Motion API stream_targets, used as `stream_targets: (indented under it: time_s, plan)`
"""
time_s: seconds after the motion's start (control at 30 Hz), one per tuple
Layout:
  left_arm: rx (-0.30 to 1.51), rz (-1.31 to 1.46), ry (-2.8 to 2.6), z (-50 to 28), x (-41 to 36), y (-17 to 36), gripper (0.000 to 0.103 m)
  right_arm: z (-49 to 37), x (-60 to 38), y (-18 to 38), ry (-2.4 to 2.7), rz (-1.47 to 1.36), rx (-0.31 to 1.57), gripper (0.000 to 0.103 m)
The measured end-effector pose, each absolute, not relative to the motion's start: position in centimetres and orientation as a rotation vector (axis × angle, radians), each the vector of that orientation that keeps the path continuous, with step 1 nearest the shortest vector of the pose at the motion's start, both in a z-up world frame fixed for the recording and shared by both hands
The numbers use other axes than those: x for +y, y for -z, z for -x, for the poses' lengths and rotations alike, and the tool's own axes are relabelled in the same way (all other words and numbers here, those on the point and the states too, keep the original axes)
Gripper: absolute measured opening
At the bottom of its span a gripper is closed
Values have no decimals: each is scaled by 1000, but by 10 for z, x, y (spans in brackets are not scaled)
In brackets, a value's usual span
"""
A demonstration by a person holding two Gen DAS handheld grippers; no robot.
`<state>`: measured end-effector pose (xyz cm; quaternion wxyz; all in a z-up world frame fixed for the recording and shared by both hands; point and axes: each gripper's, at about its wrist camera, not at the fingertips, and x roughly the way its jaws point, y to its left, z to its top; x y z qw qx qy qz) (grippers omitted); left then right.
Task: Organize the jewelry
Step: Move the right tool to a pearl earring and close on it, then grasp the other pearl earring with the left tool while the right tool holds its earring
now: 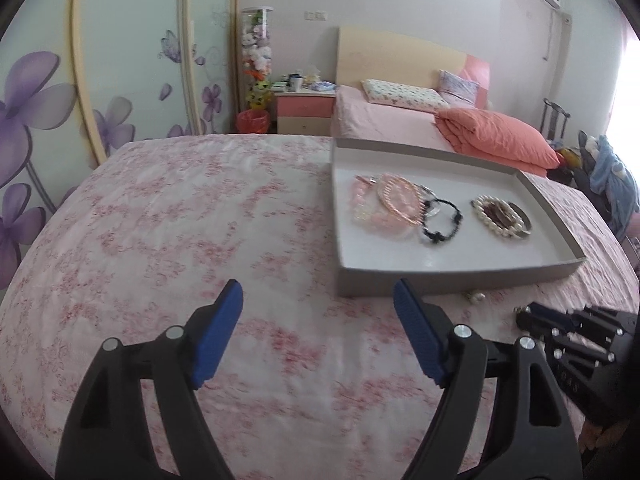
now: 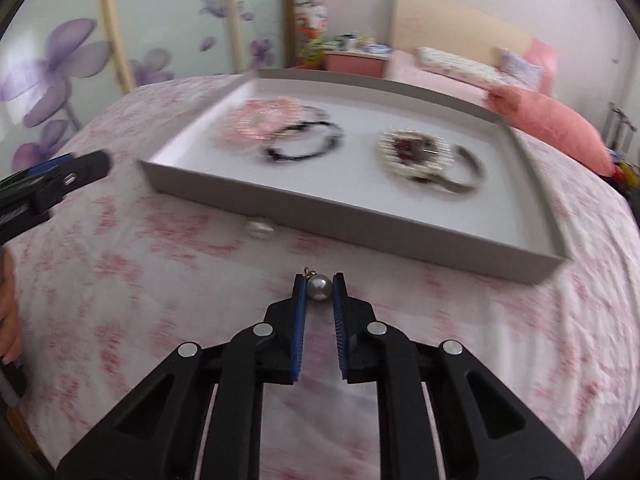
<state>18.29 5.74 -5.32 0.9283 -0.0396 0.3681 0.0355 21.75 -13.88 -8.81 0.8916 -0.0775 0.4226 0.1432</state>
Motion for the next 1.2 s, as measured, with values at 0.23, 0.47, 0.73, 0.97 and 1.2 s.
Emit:
stream_targets:
  time_s: [0.23,0.47,0.73,0.97,1.2]
  plan:
    - [824,49,37,-185,11,63,78,-221,-199,89,-112,80,891,14]
    - [873,1,53,-195,-27,77,78,-222,-211,90,-102,42,887,14]
    - [920,7,10,-213,-49,86,70,-220,-217,91,-122,1,889,15]
    - [959,68,-39,-228,-64,90,52,-220,-217,91,-124,-2,889,15]
    - [955,121,-119,-235,-65,91,31,-219,-218,91,-129,-8,889,15]
